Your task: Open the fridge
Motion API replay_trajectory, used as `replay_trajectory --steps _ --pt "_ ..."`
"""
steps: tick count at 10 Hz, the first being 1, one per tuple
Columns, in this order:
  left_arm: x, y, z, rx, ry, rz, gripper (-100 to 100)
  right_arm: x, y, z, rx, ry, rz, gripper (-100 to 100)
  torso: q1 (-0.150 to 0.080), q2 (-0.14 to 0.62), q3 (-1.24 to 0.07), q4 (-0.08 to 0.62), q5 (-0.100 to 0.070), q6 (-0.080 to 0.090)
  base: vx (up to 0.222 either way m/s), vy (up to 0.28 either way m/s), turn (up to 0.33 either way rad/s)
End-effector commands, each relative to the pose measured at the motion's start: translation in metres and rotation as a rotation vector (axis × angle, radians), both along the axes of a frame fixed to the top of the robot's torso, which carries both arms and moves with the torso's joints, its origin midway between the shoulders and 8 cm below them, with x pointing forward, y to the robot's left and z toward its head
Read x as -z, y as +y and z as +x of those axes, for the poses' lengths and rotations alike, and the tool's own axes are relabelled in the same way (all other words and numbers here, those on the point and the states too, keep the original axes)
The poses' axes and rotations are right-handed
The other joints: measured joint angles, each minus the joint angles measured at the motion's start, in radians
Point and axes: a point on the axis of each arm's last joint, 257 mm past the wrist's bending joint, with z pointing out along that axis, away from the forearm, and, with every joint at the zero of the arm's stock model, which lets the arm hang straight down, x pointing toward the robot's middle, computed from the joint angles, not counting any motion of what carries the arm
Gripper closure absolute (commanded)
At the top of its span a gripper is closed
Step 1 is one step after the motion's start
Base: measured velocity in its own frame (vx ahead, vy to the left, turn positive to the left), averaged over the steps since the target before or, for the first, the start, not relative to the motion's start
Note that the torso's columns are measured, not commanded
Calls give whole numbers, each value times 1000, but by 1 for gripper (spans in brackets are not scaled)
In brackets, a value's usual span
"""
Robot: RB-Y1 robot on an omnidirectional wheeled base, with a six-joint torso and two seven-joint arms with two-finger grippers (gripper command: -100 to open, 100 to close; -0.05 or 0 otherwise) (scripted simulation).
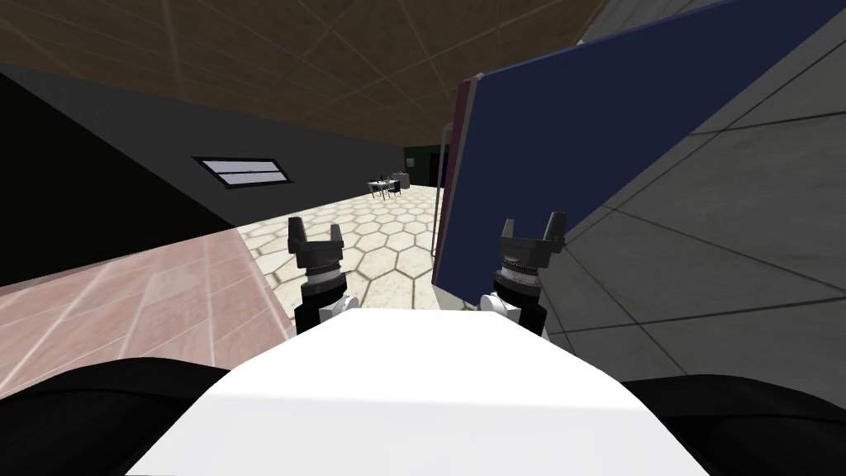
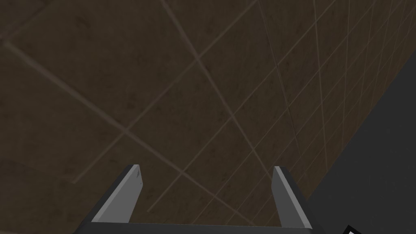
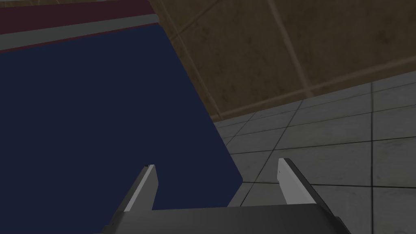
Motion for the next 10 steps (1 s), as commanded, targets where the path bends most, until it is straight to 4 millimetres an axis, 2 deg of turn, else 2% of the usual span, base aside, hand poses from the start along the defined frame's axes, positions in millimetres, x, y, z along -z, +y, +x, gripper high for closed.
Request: replay_trajectory --steps 1,9,10 --pt "0 0 0 0 0 0 0 0 0 0 0 0 0 0 0 41 -82 41 0 0 0 0 0" --pt "0 0 0 0 0 0 0 0 0 0 0 0 0 0 0 618 -1234 617 0 0 0 0 0" --pt "0 0 0 0 0 0 0 -7 5 -3 -20 -26 -24 -100 0 691 -1382 691 0 0 17 10 43"
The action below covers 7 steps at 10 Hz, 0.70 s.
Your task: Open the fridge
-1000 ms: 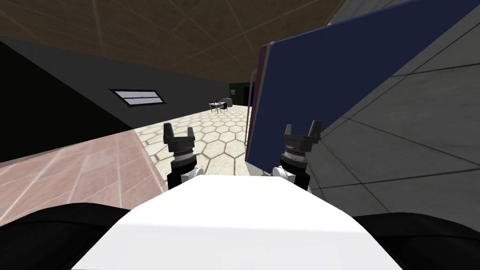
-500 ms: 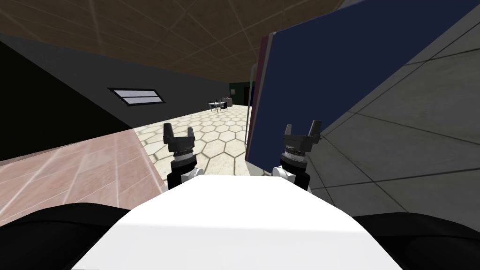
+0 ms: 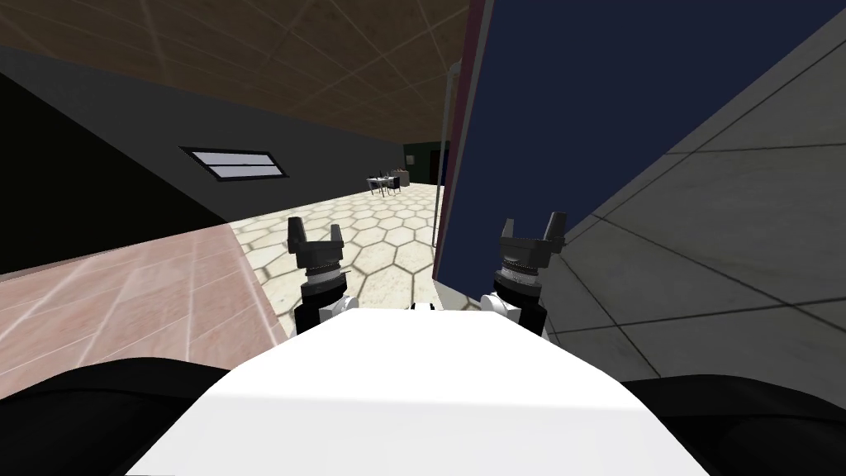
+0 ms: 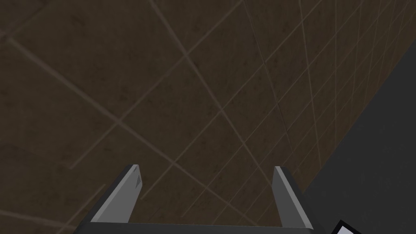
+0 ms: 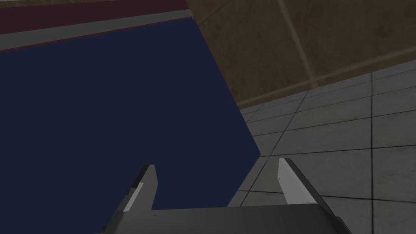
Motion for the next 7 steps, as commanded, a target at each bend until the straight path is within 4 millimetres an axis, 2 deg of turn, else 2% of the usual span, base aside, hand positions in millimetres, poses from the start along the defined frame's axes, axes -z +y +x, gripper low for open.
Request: replay_trajectory --steps 1,6,7 --pt "0 0 0 0 0 0 0 -14 8 -6 -36 -53 -38 -100 1 33 -69 33 0 0 28 21 77" --pt "0 0 0 0 1 0 0 -67 14 -41 -117 -302 -41 -100 1 46 -95 46 0 0 60 49 121" --pt "0 0 0 0 1 0 0 -69 13 -41 -122 -310 -32 -100 0 46 -94 47 0 0 59 32 62"
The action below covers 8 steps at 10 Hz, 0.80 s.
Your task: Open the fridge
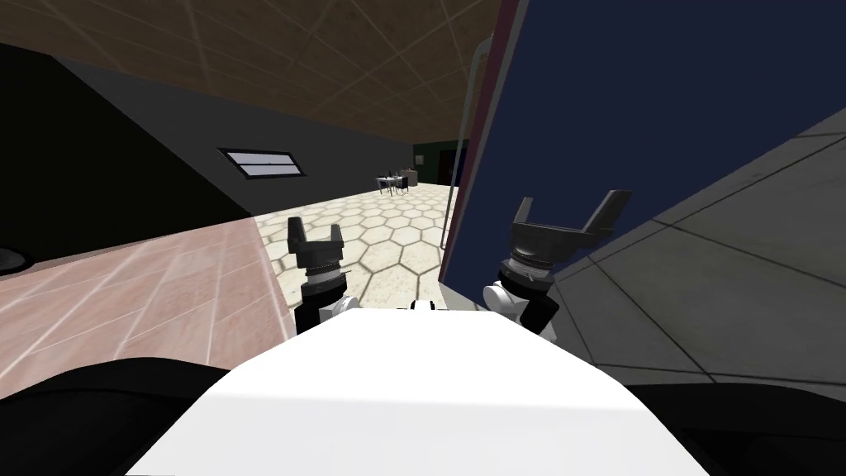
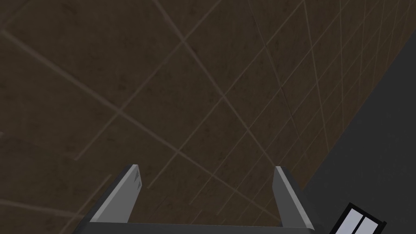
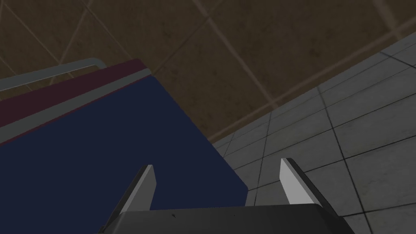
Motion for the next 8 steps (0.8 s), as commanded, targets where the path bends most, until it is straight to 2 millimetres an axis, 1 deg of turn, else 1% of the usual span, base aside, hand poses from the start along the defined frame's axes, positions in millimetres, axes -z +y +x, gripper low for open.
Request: replay_trajectory --steps 1,2,3,4,5,6,7,8 --pt "0 0 0 0 0 0 0 -22 -4 -19 -35 -113 29 -100 -1 2 1 0 0 1 53 36 126" --pt "0 0 0 0 0 0 0 -22 -5 -18 -37 -113 33 -100 0 2 1 1 0 0 43 31 59" --pt "0 0 0 0 0 0 0 -34 -7 -29 -57 -183 53 -100 0 2 1 1 0 0 47 28 138" --pt "0 0 0 0 0 0 0 -34 -9 -29 -60 -183 59 -100 0 1 1 0 0 0 43 22 67" --pt "0 0 0 0 0 0 0 -44 -13 -40 -77 -250 82 -100 0 1 0 0 0 0 57 26 120" --pt "0 0 0 0 0 0 0 -45 -14 -40 -84 -255 91 -100 0 0 0 0 0 0 60 18 72" --pt "0 0 0 0 0 0 0 -53 -19 -51 -99 -318 117 -100 0 0 0 0 0 0 77 27 136" --pt "0 0 0 0 0 0 0 -56 -21 -51 -110 -328 128 -100 1 -1 0 0 0 0 69 35 99"
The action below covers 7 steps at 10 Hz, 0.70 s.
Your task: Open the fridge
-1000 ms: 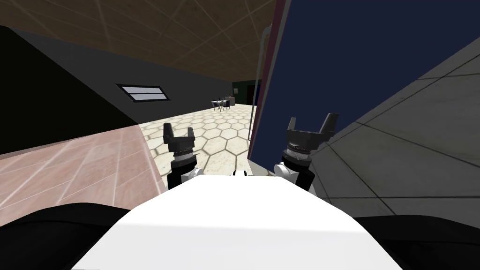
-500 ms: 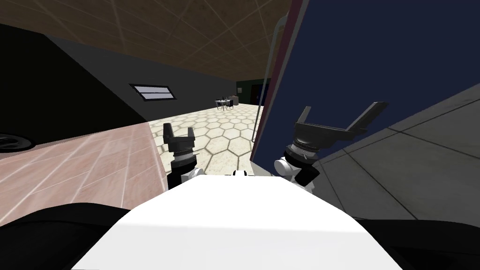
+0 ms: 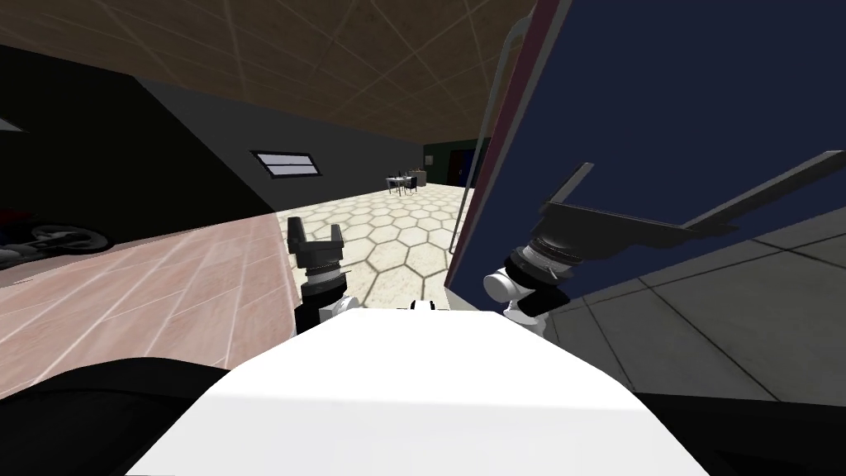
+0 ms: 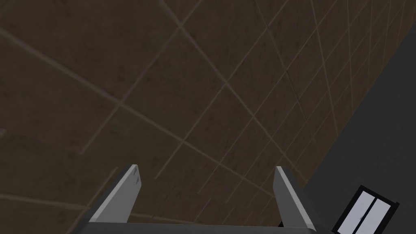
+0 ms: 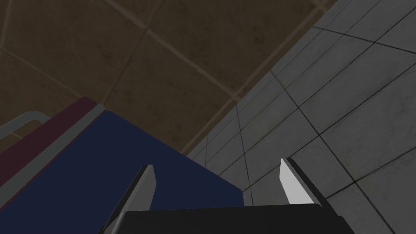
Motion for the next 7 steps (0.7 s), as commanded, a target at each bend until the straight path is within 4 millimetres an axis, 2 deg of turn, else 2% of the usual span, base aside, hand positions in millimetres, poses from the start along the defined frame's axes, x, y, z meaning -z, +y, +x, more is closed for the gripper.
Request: replay_trajectory --steps 1,2,7 --pt "0 0 0 0 0 0 0 -13 -12 -17 -30 -105 52 -100 0 1 1 0 0 1 71 52 152" --pt "0 0 0 0 0 0 0 -16 -15 -17 -48 -116 67 -100 1 2 1 0 0 0 57 33 72" --pt "0 0 0 0 0 0 0 -34 -41 -45 -126 -312 198 -100 -1 1 1 0 0 1 68 19 130"
